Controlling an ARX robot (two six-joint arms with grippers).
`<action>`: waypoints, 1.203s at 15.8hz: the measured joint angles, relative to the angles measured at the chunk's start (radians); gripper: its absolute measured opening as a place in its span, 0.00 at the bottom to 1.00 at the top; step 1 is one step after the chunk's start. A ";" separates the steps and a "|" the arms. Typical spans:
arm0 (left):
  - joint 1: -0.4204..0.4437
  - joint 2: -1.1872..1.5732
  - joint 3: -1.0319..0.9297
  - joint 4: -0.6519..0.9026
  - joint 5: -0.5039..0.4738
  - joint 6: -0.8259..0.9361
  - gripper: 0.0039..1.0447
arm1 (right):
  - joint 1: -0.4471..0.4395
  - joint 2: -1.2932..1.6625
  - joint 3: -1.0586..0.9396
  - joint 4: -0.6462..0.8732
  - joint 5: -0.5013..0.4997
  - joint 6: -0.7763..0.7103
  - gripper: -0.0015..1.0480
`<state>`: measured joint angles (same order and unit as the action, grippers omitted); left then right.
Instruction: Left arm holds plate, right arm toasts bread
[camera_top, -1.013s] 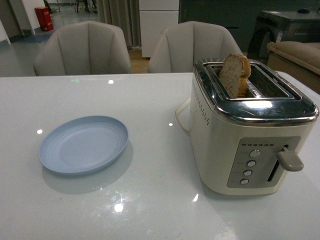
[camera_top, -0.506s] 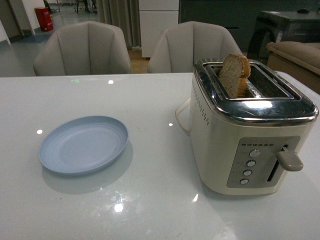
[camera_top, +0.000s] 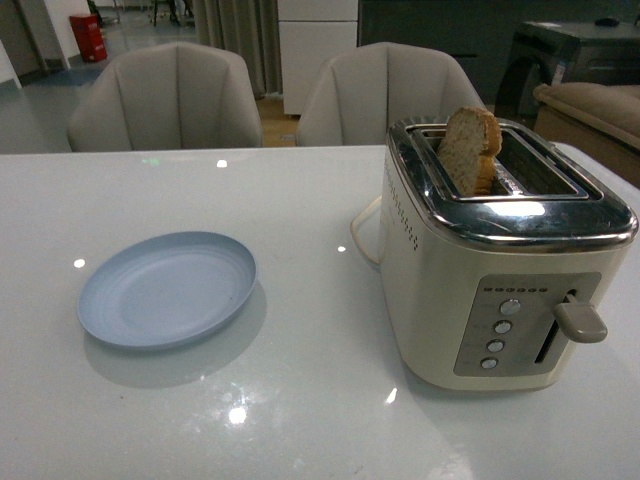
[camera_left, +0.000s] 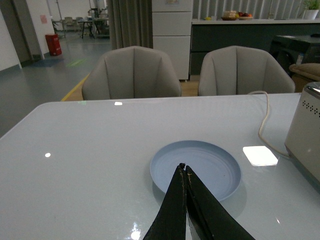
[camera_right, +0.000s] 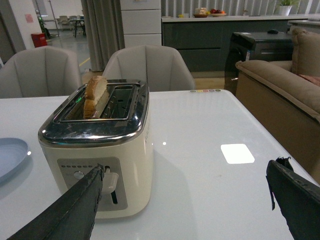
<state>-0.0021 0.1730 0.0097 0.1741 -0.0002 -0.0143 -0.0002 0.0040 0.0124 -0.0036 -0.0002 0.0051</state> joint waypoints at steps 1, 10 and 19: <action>0.000 -0.068 0.003 -0.102 0.000 0.000 0.01 | 0.000 0.000 0.000 0.000 0.000 0.000 0.94; 0.002 -0.164 0.001 -0.178 0.000 0.000 0.37 | 0.000 0.000 0.000 0.000 0.000 0.000 0.94; 0.002 -0.164 0.001 -0.178 0.000 0.000 0.94 | 0.000 0.000 0.000 0.000 0.000 0.000 0.94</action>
<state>-0.0002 0.0090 0.0105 -0.0036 -0.0002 -0.0139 -0.0002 0.0040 0.0124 -0.0032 -0.0006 0.0051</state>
